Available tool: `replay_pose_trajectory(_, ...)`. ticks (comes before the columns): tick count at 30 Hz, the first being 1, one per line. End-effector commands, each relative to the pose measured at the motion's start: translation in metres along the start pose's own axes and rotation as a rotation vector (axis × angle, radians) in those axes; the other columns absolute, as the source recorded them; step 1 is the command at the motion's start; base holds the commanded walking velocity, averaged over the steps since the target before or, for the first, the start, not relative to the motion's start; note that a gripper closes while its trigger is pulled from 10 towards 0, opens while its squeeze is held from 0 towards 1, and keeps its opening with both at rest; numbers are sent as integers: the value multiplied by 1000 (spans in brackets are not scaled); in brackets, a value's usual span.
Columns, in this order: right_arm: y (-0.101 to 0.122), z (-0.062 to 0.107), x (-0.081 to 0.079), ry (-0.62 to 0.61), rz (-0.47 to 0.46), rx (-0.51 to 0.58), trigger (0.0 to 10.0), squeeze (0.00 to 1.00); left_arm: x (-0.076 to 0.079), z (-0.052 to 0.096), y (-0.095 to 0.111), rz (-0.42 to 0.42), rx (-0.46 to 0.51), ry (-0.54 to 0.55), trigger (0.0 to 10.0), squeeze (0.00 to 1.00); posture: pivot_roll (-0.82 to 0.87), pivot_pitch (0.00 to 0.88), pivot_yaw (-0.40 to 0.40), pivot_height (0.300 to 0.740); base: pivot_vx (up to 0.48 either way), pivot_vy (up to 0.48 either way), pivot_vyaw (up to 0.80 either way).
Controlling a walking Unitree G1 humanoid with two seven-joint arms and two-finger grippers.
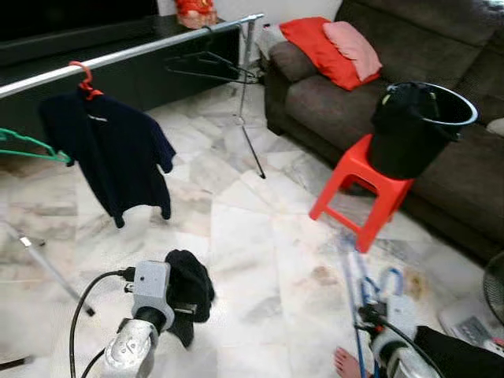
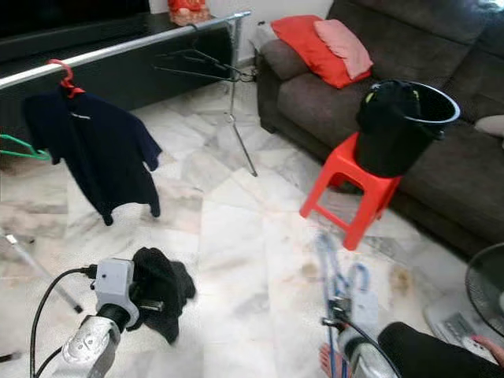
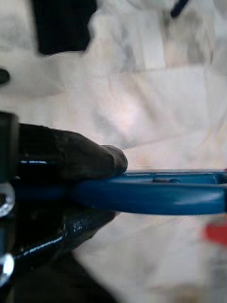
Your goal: Hang hanger
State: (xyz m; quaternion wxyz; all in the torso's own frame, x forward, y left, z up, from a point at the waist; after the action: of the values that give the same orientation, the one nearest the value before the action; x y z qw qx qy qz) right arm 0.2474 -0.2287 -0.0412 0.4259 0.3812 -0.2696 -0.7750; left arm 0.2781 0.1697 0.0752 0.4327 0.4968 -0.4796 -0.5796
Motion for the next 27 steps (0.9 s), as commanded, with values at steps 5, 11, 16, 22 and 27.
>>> replay_pose_trajectory(5,-40,14,25,-217,-92,-127,10000,0,12,3,12,32,14,-50,10000,0,54,95,-3,740,0,0,0)
replay_pose_trajectory(11,-64,25,33,-325,-39,-189,10000,0,10,0,30,30,45,-66,10000,0,66,85,19,740,0,0,400)
replay_pose_trajectory(16,-73,25,23,-292,-20,-228,10000,0,9,-5,25,-28,7,-86,10000,0,42,107,18,740,0,0,800)
replay_pose_trajectory(22,-72,20,12,-253,-5,-226,10000,0,4,-5,31,21,13,-52,10000,0,45,108,17,740,0,0,800)
replay_pose_trajectory(27,-71,17,4,-216,8,-229,10000,0,-1,0,27,56,-4,-26,10000,0,43,110,-12,740,0,0,800)
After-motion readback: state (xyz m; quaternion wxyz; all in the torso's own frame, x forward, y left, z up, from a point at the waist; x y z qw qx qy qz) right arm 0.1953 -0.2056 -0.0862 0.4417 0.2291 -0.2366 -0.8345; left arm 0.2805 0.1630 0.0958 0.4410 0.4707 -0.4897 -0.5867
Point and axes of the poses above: a point about 5 cm out from each wrist's last joint towards the gripper, its own z axis pointing back from the gripper into the wrist, its own y axis along the axis of the wrist's last joint, x = y × z, the point moved 1 cm from there along -z, pointing out of the wrist towards the gripper, and after that the axes turned 11 degrees about -z, right-handed, at the moved point
